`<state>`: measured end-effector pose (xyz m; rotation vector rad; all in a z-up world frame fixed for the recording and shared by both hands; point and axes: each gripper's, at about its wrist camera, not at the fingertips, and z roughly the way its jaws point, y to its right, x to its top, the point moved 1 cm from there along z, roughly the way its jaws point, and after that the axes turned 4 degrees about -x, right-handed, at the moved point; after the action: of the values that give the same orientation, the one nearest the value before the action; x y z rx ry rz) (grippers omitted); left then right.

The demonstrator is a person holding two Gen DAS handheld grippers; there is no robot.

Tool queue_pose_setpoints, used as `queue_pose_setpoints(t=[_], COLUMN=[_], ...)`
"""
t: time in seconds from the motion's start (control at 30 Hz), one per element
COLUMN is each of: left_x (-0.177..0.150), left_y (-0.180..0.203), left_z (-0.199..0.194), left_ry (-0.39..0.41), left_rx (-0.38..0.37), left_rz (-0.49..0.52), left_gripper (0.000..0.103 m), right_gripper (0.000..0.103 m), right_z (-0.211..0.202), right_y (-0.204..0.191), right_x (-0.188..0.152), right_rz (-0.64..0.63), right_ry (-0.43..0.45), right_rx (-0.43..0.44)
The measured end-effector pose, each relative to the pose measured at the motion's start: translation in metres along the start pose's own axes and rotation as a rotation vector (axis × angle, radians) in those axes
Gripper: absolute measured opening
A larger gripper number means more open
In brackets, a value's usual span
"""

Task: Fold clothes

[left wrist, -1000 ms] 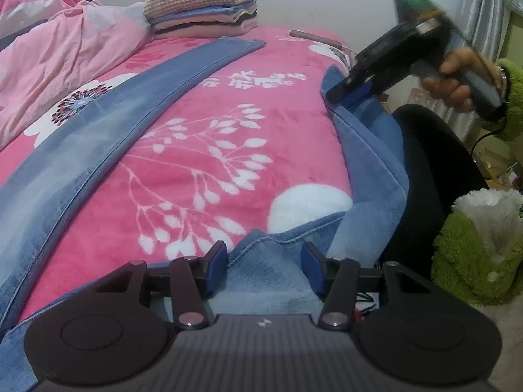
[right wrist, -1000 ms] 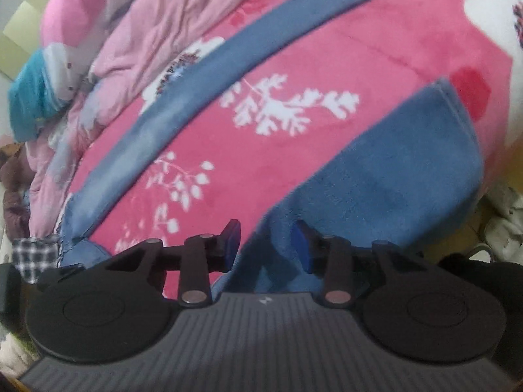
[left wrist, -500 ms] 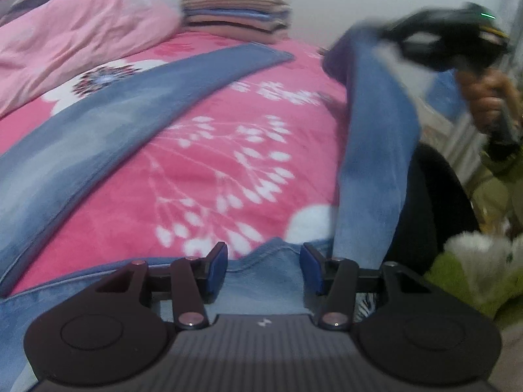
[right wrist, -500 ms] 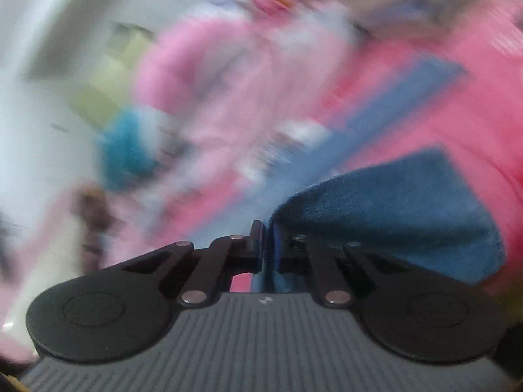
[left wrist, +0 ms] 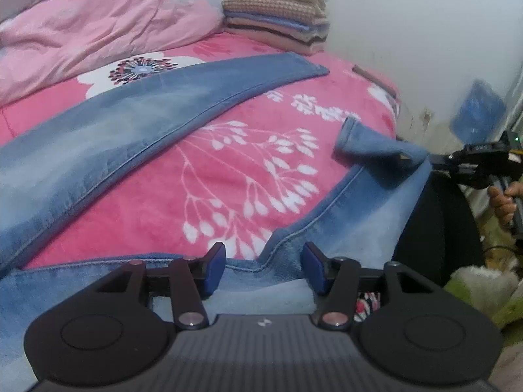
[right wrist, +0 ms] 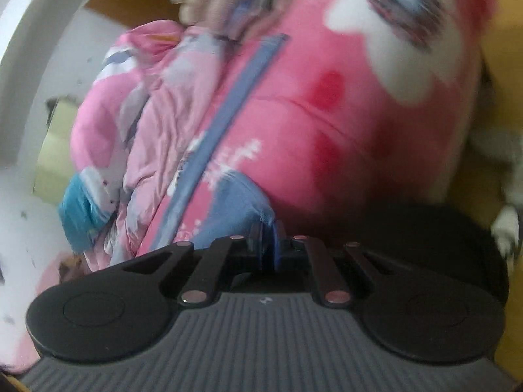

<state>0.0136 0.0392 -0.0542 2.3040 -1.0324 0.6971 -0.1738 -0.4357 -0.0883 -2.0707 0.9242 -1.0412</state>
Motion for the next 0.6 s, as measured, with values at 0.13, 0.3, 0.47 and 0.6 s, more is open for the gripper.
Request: queue_pose_setpoints(t=[0.13, 0.3, 0.47, 0.6], left_x=[0.003, 0.003, -0.001, -0.002], left_y=[0.008, 0.016, 0.03, 0.034], left_z=[0.002, 0.006, 0.012, 0.014], left_ry=[-0.019, -0.05, -0.078, -0.087], left_rx=[0.034, 0.057, 0.085, 0.102], left_rz=[0.049, 0.11, 0.192, 0.212], left_gripper=[0.056, 0.057, 0.06, 0.063], right_gripper=[0.018, 0.038, 0.059, 0.063], right_z=[-0.02, -0.033, 0.034, 0.098], right_y=[0.008, -0.022, -0.086, -0.116], right_x=[-0.004, 0.005, 0.012, 0.015], right_rz=[-0.017, -0.243, -0.583, -0.835], right_ry=[0.066, 0.129, 0.005, -0.106], right_rx=[-0.092, -0.123, -0.069, -0.108])
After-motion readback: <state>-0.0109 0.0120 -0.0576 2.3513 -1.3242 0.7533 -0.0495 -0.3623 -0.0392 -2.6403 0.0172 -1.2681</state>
